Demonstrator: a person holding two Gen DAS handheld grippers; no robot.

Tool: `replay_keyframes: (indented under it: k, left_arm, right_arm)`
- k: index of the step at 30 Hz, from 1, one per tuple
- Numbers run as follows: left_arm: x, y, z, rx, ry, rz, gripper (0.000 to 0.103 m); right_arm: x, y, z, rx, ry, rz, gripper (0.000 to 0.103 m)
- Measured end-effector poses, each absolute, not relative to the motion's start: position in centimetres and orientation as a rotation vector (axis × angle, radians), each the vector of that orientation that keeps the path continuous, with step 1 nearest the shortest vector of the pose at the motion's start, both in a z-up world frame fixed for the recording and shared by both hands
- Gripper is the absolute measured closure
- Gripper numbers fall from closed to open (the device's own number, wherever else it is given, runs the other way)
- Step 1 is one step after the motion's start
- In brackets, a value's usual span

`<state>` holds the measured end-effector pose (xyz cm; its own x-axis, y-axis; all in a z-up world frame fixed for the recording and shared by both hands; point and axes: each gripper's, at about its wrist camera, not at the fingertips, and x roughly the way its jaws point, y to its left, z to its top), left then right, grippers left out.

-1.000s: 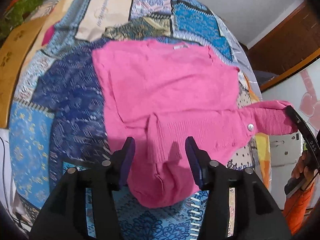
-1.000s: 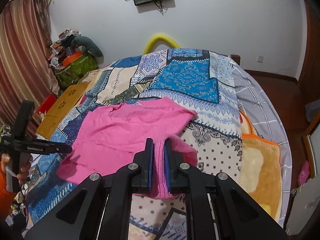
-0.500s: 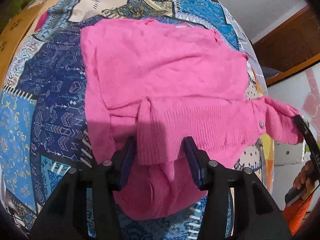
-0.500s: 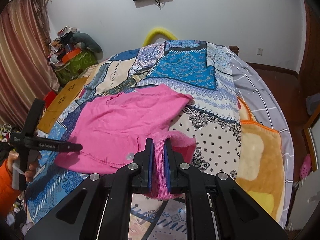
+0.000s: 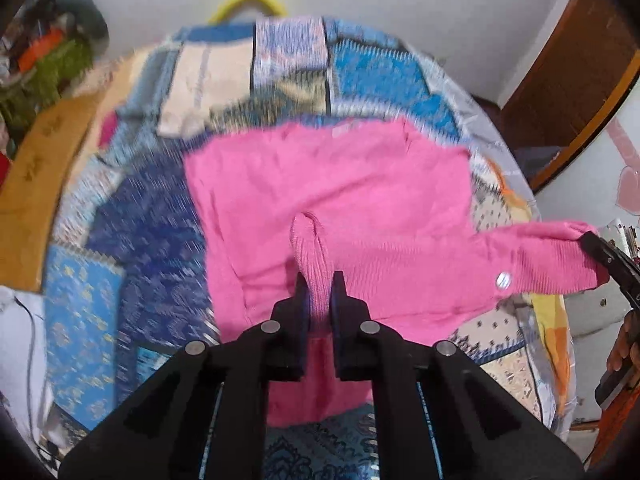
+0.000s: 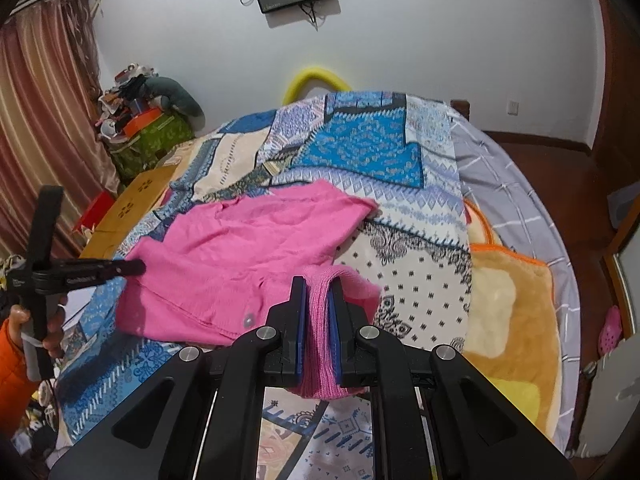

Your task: Fold small clothes

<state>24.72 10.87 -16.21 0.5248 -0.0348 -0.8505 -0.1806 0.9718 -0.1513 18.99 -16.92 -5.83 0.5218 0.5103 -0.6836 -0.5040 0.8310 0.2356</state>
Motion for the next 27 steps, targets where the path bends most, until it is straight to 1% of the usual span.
replay_keyframes:
  k: [3,8,14,20,27]
  left_arm:
    - [23.9,11.1,-12.6,-0.194,0.914,0.12,0.095]
    - [23.4,12.5,-7.9,-0.183,0.805,0.149,0.095]
    - [23.7,14.8,-5.3,-0.188,0.75,0.193,0.095]
    - [26.4,17.5,-5.9,-0.219,0.772,0.234,0.095]
    - [31.8,20.3,-11.3,-0.229,0.899,0.274,0.095]
  right_arm:
    - [18.9,-16.9,-4.6,0.012,0.787,0.61,0.094]
    - [19.4,-16.2,-2.5,0.014,0.733,0.62,0.094]
    - [20.4,-14.6,-0.4,0.013,0.677,0.635,0.094]
    - [23.0,-12.4,-0.2,-0.001,0.674,0.625,0.094]
    - [28.1,-9.5,-3.0,-0.026,0.749,0.578,0.094]
